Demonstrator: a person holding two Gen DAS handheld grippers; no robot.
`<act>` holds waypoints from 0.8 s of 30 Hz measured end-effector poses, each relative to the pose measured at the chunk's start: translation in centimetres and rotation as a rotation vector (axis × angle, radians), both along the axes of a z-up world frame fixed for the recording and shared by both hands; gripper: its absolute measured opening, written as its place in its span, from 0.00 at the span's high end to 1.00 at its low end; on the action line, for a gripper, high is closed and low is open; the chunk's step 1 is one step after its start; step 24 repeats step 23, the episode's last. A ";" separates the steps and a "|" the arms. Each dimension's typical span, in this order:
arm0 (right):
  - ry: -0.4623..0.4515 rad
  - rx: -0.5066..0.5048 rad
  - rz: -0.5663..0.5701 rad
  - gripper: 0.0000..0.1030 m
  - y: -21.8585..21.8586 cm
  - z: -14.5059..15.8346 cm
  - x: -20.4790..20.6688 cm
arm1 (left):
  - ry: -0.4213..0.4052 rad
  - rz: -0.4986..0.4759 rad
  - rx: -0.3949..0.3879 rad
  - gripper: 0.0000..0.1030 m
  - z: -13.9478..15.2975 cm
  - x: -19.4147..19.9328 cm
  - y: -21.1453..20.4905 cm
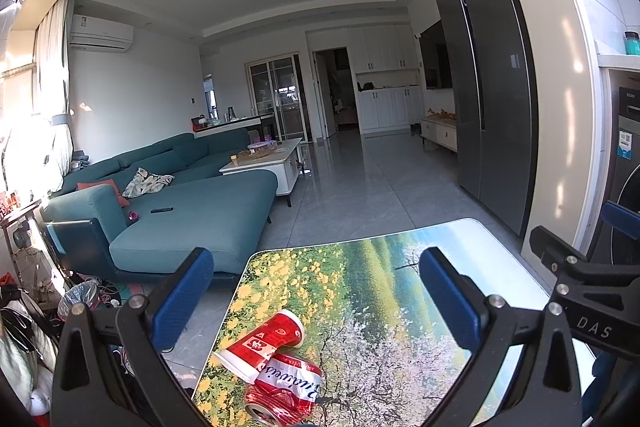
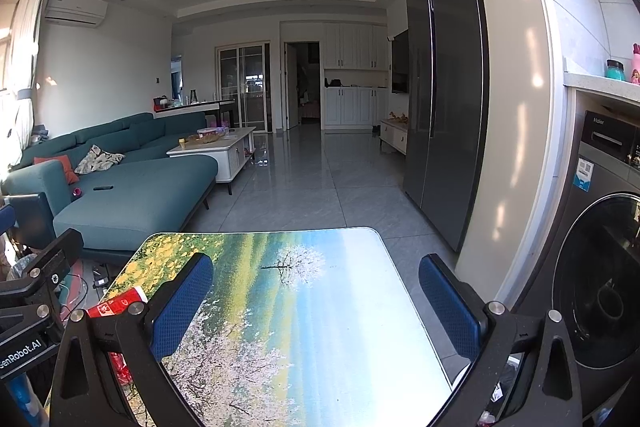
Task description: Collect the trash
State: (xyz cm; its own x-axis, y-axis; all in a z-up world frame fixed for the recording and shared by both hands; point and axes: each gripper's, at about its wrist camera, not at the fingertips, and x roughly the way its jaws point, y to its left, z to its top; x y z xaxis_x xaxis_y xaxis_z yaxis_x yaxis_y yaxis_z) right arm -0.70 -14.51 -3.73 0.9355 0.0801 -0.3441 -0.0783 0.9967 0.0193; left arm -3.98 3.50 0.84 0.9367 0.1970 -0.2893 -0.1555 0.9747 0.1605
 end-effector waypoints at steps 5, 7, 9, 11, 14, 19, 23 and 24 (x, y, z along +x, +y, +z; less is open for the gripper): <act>-0.003 0.004 -0.001 0.00 0.0 0.1 -0.2 | 0.000 0.000 -0.001 0.00 0.0 0.0 0.0; -0.003 0.003 -0.001 0.00 0.0 0.1 -0.2 | -0.001 -0.001 0.000 0.00 0.0 0.0 0.0; -0.003 0.002 -0.001 0.00 0.0 0.1 -0.2 | -0.001 -0.001 0.000 0.00 0.0 0.0 0.0; -0.003 0.002 -0.001 0.00 0.0 0.1 -0.2 | 0.000 -0.002 -0.001 0.00 0.0 0.0 0.0; -0.003 0.002 -0.001 0.00 0.0 0.0 -0.2 | 0.001 -0.005 -0.001 0.00 0.0 -0.1 -0.1; -0.003 0.003 -0.001 0.00 0.0 0.0 -0.2 | 0.007 -0.007 -0.006 0.00 0.1 -0.1 0.0; -0.003 0.004 -0.001 0.00 -0.1 0.0 -0.2 | 0.007 -0.007 -0.006 0.00 0.1 -0.2 0.0; -0.003 0.004 -0.001 0.00 -0.1 0.0 -0.2 | 0.007 -0.007 -0.006 0.00 0.1 -0.2 0.0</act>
